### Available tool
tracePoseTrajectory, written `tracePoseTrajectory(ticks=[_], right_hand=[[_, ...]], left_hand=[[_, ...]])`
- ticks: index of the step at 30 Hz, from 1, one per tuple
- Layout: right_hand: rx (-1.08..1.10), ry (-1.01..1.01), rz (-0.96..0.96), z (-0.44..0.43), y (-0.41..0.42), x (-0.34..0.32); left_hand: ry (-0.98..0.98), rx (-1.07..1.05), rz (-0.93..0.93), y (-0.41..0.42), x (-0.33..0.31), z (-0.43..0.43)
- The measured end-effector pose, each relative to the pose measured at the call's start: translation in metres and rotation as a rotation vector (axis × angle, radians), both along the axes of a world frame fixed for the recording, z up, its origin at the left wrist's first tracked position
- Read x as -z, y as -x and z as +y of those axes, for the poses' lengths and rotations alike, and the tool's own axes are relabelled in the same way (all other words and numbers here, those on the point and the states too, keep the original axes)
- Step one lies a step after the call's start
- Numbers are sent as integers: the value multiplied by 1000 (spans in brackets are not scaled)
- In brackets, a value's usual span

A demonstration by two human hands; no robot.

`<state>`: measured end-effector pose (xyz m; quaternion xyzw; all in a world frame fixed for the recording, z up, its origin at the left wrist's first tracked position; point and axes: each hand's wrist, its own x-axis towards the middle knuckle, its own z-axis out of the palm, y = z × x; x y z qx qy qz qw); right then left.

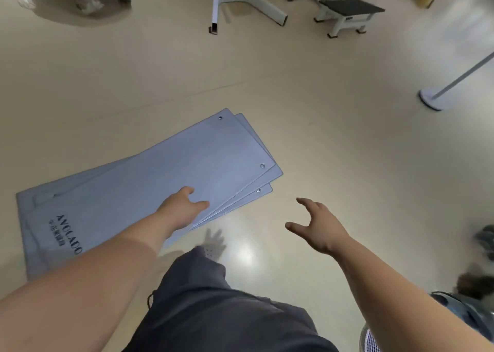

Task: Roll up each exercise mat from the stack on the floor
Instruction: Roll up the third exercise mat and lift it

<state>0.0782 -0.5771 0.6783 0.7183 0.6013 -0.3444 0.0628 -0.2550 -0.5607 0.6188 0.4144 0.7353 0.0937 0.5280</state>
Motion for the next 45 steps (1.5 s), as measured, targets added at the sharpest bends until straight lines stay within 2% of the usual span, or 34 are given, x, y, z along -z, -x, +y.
tracePoseTrajectory(ticks=[5, 9, 13, 15, 18, 24, 32, 40, 42, 45], right_hand=[[25, 7, 14, 118, -46, -4], [-42, 35, 29, 223, -91, 20], [-193, 26, 59, 358, -137, 52], [-319, 32, 77, 426, -152, 62], [-516, 94, 55, 505, -158, 55], [-924, 116, 10, 611, -102, 38], [-1195, 162, -69, 671, -49, 65], [-1527, 249, -77, 762, 17, 127], [-1619, 262, -58, 793, 39, 153], [-1779, 297, -129, 836, 61, 186]], left_hand=[[-22, 95, 43, -45, -11, 130], [-3, 46, 55, -92, 1, 217], [-30, -126, 93, -142, 18, 292], [-94, -277, 146, -168, 23, 321], [-95, -501, 119, -203, 13, 340], [-18, -810, 171, -234, -5, 340], [84, -1014, 102, -253, 11, 364], [171, -1324, 105, -287, 48, 441], [214, -1440, 113, -297, 65, 468], [255, -1621, 101, -325, 85, 517]])
